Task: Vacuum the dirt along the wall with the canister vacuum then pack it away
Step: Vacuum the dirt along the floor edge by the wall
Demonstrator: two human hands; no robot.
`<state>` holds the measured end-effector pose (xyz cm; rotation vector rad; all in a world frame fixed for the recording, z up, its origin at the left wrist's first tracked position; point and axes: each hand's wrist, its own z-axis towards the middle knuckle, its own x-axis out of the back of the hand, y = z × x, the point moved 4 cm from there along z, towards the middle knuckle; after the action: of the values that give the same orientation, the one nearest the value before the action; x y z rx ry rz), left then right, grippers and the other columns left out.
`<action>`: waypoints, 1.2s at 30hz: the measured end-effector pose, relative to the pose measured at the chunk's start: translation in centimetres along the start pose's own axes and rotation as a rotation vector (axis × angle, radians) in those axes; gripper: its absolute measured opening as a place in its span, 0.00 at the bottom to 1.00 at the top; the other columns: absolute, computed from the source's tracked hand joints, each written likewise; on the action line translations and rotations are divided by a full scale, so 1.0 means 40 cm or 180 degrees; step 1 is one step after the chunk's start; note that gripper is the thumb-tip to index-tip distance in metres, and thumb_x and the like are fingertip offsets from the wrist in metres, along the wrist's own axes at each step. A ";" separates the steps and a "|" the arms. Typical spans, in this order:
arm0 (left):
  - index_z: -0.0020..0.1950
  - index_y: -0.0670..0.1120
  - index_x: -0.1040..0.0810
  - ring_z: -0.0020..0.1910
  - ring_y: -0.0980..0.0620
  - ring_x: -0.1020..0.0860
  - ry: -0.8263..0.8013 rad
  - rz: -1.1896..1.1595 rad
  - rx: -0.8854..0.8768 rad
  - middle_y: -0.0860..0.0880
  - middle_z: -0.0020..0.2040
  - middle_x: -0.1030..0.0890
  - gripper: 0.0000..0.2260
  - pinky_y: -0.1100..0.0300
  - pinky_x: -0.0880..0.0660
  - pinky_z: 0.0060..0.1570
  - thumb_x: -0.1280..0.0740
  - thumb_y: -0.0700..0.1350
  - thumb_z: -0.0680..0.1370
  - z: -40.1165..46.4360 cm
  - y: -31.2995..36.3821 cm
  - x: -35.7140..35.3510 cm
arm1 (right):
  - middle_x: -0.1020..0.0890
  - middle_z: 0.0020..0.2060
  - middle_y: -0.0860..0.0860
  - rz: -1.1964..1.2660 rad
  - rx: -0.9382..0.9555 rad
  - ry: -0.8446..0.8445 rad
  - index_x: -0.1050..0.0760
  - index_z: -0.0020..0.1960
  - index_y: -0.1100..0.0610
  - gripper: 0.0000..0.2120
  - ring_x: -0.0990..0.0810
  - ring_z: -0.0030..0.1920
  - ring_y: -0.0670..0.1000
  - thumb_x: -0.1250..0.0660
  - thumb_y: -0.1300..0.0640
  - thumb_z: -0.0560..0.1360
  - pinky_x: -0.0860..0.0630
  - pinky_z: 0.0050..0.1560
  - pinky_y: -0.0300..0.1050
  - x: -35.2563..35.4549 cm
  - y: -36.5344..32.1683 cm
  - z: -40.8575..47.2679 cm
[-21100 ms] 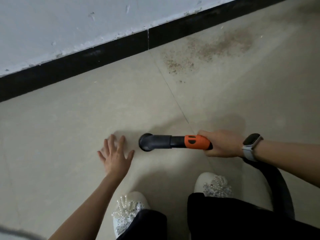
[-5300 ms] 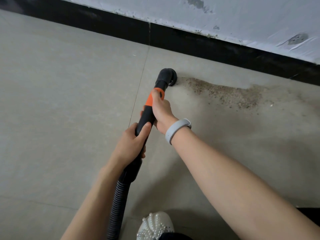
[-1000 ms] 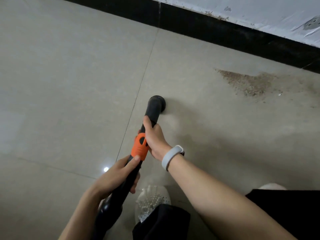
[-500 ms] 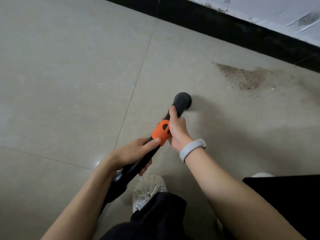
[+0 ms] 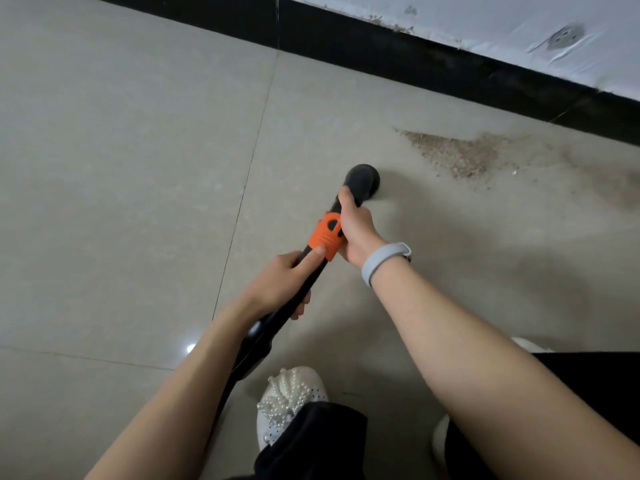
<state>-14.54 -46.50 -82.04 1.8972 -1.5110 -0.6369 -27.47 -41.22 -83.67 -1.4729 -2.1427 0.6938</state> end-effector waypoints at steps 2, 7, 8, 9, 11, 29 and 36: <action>0.45 0.45 0.29 0.20 0.48 0.28 -0.0114 0.0030 0.0001 0.49 0.23 0.25 0.17 0.60 0.29 0.23 0.42 0.59 0.79 0.016 0.017 -0.015 | 0.23 0.34 0.54 0.0026 -0.0039 0.0116 0.31 0.41 0.59 0.18 0.22 0.36 0.56 0.41 0.45 0.79 0.23 0.45 0.51 0.018 -0.013 0.007; 0.54 0.43 0.29 0.22 0.49 0.26 -0.1106 0.0779 0.0155 0.46 0.28 0.24 0.23 0.60 0.27 0.26 0.45 0.63 0.78 0.048 0.050 -0.077 | 0.24 0.19 0.52 0.0661 -0.0391 0.0984 0.29 0.33 0.62 0.25 0.25 0.19 0.51 0.41 0.42 0.78 0.29 0.23 0.39 0.155 0.042 -0.012; 0.55 0.43 0.29 0.23 0.48 0.25 -0.1192 0.0932 0.0169 0.46 0.29 0.24 0.24 0.60 0.26 0.28 0.45 0.64 0.78 0.055 0.059 -0.081 | 0.25 0.18 0.51 0.0788 -0.0448 0.1048 0.30 0.32 0.62 0.27 0.26 0.18 0.52 0.41 0.42 0.78 0.30 0.21 0.38 0.170 0.044 -0.015; 0.54 0.42 0.28 0.23 0.48 0.25 -0.1181 0.0986 0.0181 0.46 0.29 0.23 0.25 0.60 0.26 0.28 0.46 0.64 0.78 0.063 0.068 -0.080 | 0.24 0.19 0.52 0.0791 -0.0482 0.1078 0.30 0.32 0.62 0.26 0.25 0.20 0.52 0.41 0.42 0.78 0.29 0.23 0.39 0.175 0.037 -0.015; 0.47 0.42 0.28 0.22 0.49 0.25 -0.0852 0.0874 0.0168 0.47 0.26 0.23 0.26 0.61 0.26 0.26 0.48 0.64 0.78 0.081 0.088 -0.060 | 0.19 0.31 0.54 0.0583 -0.0454 0.1005 0.27 0.39 0.63 0.21 0.21 0.32 0.54 0.40 0.45 0.78 0.24 0.37 0.46 0.153 0.005 0.004; 0.40 0.44 0.30 0.20 0.53 0.26 0.1182 0.1252 -0.0003 0.45 0.31 0.22 0.22 0.66 0.29 0.21 0.50 0.58 0.81 0.230 0.315 -0.055 | 0.24 0.57 0.61 -0.0119 -0.0251 -0.0703 0.35 0.54 0.58 0.12 0.23 0.58 0.61 0.43 0.49 0.79 0.24 0.57 0.60 0.066 -0.279 0.181; 0.41 0.45 0.33 0.23 0.51 0.25 0.1426 0.1655 0.0281 0.45 0.33 0.22 0.18 0.63 0.30 0.26 0.45 0.58 0.80 0.209 0.302 -0.127 | 0.25 0.60 0.59 -0.0286 -0.0328 -0.1023 0.35 0.66 0.61 0.25 0.24 0.59 0.61 0.44 0.43 0.78 0.24 0.57 0.60 0.116 -0.258 0.187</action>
<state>-29.73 -44.79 -79.10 1.4763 -1.6417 0.0867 -41.01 -41.15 -82.61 -1.3818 -2.5029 0.8467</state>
